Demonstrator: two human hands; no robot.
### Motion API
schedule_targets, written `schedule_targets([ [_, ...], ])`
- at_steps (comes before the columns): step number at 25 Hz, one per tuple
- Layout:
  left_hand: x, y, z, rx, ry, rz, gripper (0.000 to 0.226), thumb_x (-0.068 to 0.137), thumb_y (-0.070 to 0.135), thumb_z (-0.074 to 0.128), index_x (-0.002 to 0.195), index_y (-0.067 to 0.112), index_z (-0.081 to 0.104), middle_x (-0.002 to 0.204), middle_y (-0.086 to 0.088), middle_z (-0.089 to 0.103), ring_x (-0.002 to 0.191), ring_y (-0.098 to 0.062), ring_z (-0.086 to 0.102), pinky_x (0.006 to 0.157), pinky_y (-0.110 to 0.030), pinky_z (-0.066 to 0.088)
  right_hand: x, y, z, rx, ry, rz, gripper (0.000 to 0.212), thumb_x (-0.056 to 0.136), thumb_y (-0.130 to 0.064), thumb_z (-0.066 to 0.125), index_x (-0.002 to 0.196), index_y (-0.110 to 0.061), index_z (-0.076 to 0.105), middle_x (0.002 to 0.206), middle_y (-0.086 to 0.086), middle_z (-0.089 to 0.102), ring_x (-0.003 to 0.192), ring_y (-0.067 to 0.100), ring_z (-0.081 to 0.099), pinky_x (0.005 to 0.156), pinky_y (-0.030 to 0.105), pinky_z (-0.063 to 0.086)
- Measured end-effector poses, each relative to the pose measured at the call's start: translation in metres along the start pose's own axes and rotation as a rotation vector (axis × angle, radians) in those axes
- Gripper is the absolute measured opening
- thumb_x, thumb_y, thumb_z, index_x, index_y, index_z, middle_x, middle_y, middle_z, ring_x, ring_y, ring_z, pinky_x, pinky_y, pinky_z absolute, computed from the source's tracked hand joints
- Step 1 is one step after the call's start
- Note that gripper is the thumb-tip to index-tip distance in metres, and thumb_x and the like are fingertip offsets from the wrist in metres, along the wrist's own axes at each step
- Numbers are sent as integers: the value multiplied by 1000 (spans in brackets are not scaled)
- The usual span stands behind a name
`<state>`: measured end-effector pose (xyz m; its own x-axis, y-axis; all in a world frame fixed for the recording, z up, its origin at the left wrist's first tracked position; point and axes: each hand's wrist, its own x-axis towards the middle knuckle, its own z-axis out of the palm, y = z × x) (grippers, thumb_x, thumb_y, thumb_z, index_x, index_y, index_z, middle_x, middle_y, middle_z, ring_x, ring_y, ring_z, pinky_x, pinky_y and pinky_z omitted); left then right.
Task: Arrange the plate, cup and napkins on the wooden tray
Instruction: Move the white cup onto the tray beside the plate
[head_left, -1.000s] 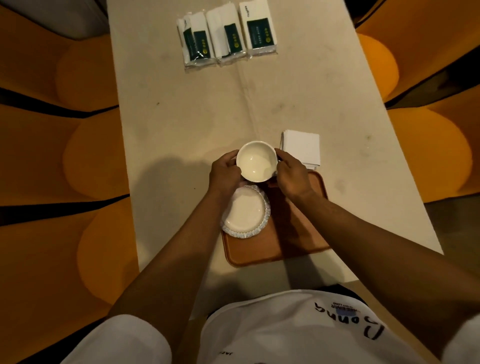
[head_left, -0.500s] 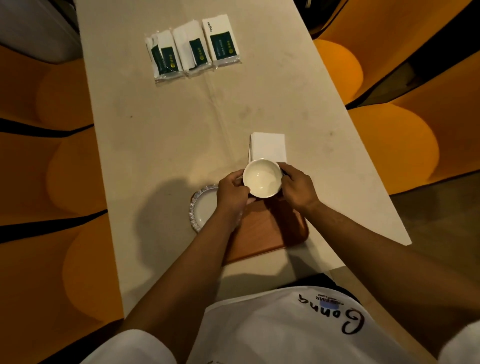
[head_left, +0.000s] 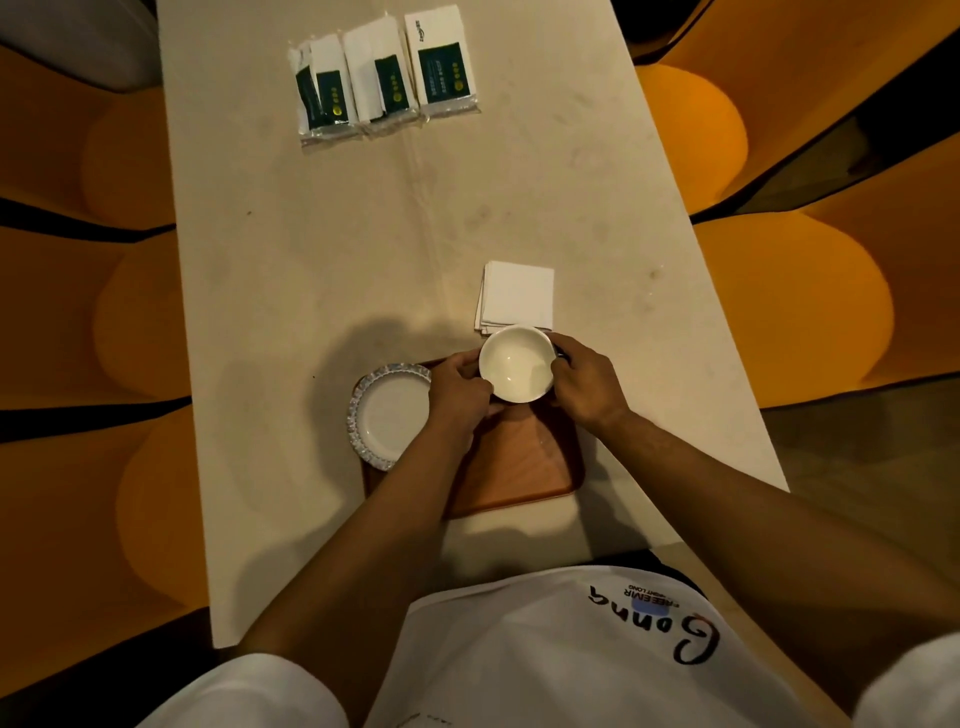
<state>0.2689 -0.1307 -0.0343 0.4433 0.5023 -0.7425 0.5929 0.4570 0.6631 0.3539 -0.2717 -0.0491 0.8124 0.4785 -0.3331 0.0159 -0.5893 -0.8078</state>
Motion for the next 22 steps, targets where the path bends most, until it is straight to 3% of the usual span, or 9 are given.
schedule_targets([
  [6,3,-5,1,-8,10,-11,52,84,-16,59,126,16,59,113,2,61,111,-30,62,68,-38,65,4,8,1,-43,-16,3,41,94,-14,43,130,-24,59,128,3,66,110,22,59,90,26,43],
  [9,3,-6,2,-5,15,-11,50,84,-15,59,119,20,59,104,8,60,110,-28,61,64,-35,65,5,10,3,-57,-16,11,39,95,-15,44,131,-23,57,128,3,65,110,22,59,90,26,44],
  [13,2,-5,2,-12,5,-27,53,84,-15,61,129,14,55,106,7,60,108,-25,59,60,-31,64,4,10,4,-40,-8,19,39,96,-14,44,131,-20,56,127,5,65,111,24,59,91,29,45],
  [18,-1,-4,1,-8,-9,-38,54,85,-14,60,131,14,54,123,-2,60,115,-29,60,75,-42,65,1,6,-1,-30,-14,-2,40,94,-18,42,131,-20,57,130,6,64,114,27,59,95,34,46],
  [22,4,-3,-2,-26,-18,-72,52,83,-13,59,124,18,58,120,-2,61,112,-29,61,79,-49,64,-1,1,-8,20,-55,17,59,77,-28,42,133,-19,57,131,6,64,115,25,57,98,35,45],
])
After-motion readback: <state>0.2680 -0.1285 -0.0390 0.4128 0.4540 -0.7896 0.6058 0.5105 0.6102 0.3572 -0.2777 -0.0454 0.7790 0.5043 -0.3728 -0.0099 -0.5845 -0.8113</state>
